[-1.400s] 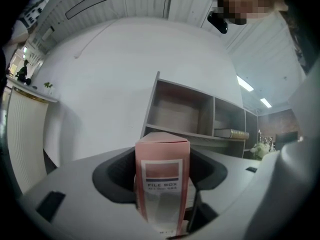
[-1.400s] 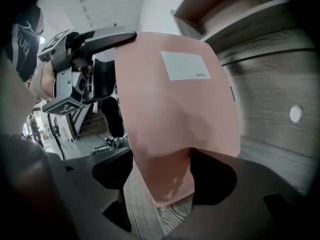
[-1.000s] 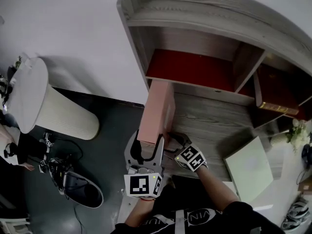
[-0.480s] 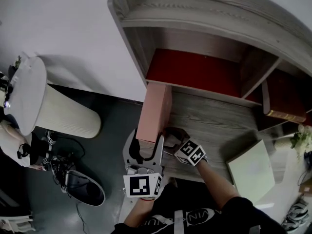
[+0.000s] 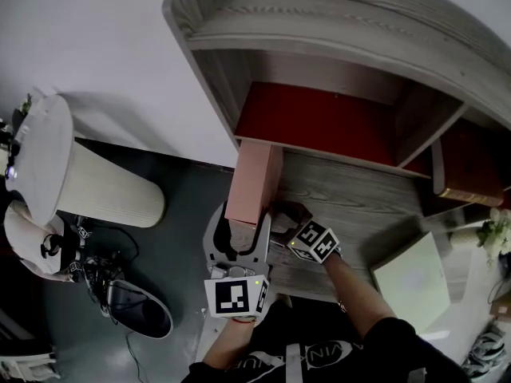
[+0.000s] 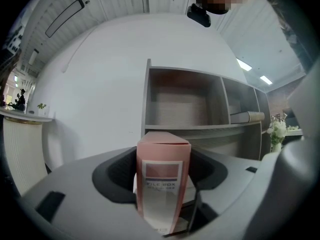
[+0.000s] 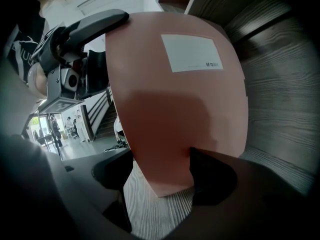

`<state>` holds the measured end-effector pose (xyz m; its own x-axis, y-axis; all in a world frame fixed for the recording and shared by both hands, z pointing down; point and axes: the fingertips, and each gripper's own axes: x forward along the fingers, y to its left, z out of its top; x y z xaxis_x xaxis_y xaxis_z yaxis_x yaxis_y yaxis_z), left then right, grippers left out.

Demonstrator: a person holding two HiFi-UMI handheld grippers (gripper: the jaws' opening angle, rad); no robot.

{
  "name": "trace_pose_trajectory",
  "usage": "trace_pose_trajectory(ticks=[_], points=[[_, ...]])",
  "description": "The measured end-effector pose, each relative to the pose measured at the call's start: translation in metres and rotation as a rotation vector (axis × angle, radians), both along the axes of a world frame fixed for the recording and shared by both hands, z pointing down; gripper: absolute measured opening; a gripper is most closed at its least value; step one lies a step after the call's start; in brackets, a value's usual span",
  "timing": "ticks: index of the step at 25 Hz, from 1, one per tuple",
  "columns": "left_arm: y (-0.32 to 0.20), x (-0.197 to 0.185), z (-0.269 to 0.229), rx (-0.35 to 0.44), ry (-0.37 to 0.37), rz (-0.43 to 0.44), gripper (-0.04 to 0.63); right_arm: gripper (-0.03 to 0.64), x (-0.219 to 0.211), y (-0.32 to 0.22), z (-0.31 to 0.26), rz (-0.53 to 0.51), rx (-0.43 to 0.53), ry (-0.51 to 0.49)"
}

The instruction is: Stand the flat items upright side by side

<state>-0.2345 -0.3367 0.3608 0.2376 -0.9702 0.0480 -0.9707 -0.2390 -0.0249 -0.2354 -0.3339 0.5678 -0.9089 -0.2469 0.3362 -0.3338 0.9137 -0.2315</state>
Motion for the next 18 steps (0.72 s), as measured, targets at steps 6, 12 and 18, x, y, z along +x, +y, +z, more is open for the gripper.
trace_pose_trajectory(ticks=[6,12,18], points=[[-0.013,0.005,0.0,0.001,-0.007,0.0,0.291,0.365,0.003,-0.014,-0.001,-0.011,0.004,-0.005],[-0.017,0.005,-0.001,0.015,-0.011,-0.004,0.291,0.39,0.003,-0.021,0.0,-0.024,0.002,-0.01],[-0.022,-0.004,-0.001,0.01,0.012,-0.007,0.291,0.397,0.0,-0.025,-0.001,-0.012,0.005,-0.018]])
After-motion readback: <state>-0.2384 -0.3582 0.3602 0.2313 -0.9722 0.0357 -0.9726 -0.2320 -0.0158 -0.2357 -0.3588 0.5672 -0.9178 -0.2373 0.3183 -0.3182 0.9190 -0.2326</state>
